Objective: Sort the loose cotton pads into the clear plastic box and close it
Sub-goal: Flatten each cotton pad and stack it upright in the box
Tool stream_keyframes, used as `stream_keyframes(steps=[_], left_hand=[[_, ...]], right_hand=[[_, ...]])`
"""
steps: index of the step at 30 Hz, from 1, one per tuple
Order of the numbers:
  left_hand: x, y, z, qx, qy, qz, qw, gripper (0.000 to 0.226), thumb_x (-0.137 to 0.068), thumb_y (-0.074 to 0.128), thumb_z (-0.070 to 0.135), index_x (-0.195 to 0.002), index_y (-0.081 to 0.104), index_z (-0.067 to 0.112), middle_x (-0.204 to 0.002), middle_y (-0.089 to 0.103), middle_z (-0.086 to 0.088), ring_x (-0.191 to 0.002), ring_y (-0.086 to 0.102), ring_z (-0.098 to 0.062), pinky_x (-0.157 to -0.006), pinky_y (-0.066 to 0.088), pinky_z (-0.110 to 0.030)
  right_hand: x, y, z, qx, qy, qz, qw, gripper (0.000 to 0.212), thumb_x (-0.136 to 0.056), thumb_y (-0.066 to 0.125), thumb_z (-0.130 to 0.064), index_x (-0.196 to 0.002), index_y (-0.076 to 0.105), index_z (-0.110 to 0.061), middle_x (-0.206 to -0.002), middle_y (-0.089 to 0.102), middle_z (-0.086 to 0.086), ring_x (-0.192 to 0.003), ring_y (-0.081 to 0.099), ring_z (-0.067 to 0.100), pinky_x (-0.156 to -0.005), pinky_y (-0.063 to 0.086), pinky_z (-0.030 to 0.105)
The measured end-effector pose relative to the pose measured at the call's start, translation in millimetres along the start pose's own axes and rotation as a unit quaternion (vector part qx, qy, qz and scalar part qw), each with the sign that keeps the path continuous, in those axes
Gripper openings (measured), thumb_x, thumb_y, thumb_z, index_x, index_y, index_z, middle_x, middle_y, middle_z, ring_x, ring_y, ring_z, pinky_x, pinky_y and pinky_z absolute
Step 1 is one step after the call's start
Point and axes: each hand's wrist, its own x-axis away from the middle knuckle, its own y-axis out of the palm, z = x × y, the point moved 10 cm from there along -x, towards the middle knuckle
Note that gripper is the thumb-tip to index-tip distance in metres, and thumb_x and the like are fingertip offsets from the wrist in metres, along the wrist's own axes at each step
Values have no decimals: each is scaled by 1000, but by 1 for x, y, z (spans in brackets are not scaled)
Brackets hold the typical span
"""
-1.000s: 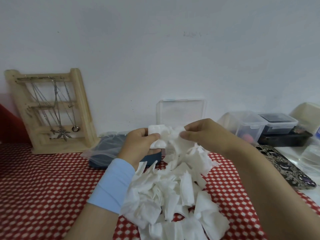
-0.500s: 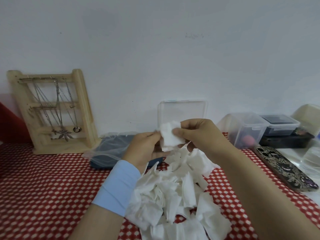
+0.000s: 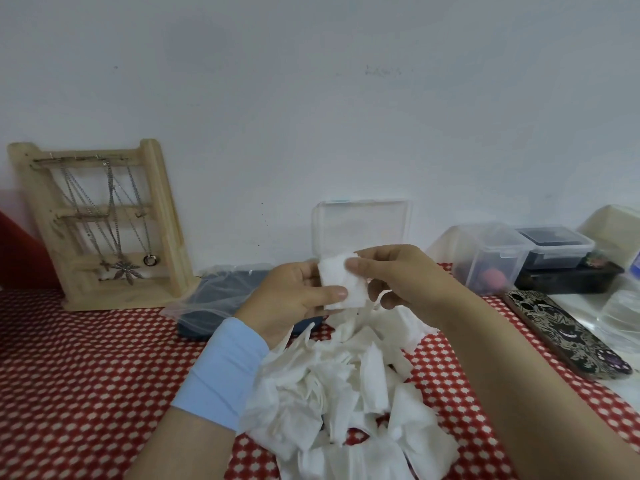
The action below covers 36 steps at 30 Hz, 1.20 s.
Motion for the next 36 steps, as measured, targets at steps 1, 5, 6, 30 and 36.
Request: stream_keyframes(steps=[1, 5, 6, 30, 36], left_hand=[[-1, -1, -1, 4, -4, 2, 1000, 30, -85, 70, -8, -113, 69, 4, -107, 77, -12, -102, 74, -27, -87, 61, -40], [-3, -14, -5, 19, -16, 53, 998, 27, -87, 71, -4, -113, 69, 1, -106, 77, -11, -94, 76, -24, -73, 63, -31], [-3, -17, -5, 23, -17, 66, 997, 24, -88, 70, -2, -112, 69, 1, -104, 77, -10, -91, 76, -21, -68, 62, -28], [1, -30, -9, 47, -24, 164, 985, 13, -93, 70, 13, -102, 72, 5, -103, 76, -16, -92, 75, -29, -67, 63, -34], [-1, -8, -8, 74, -20, 94, 993, 23, -100, 60, 14, -113, 70, -2, -104, 76, -18, -98, 74, -32, -83, 62, -45]], right_hand=[[0, -2, 0, -5, -1, 7, 1000, 19, -91, 74, -31, -99, 78, -14, -77, 71, -3, -60, 59, 12, -54, 45, 26], [1, -34, -14, 200, -39, 115, 972, 23, -93, 70, -37, -83, 74, -17, -65, 68, -5, -51, 55, 7, -55, 47, 24], [2, -40, -16, 281, -34, 121, 951, 29, -91, 70, -41, -79, 74, -15, -63, 67, -4, -54, 57, 8, -59, 49, 26], [11, -31, -21, 0, -49, 62, 997, 13, -83, 82, -20, -86, 76, -8, -71, 71, 5, -59, 64, 12, -57, 50, 25], [10, -7, -18, 27, -50, 52, 997, 17, -90, 76, -20, -89, 65, -8, -61, 65, 1, -50, 63, 15, -44, 37, 26]])
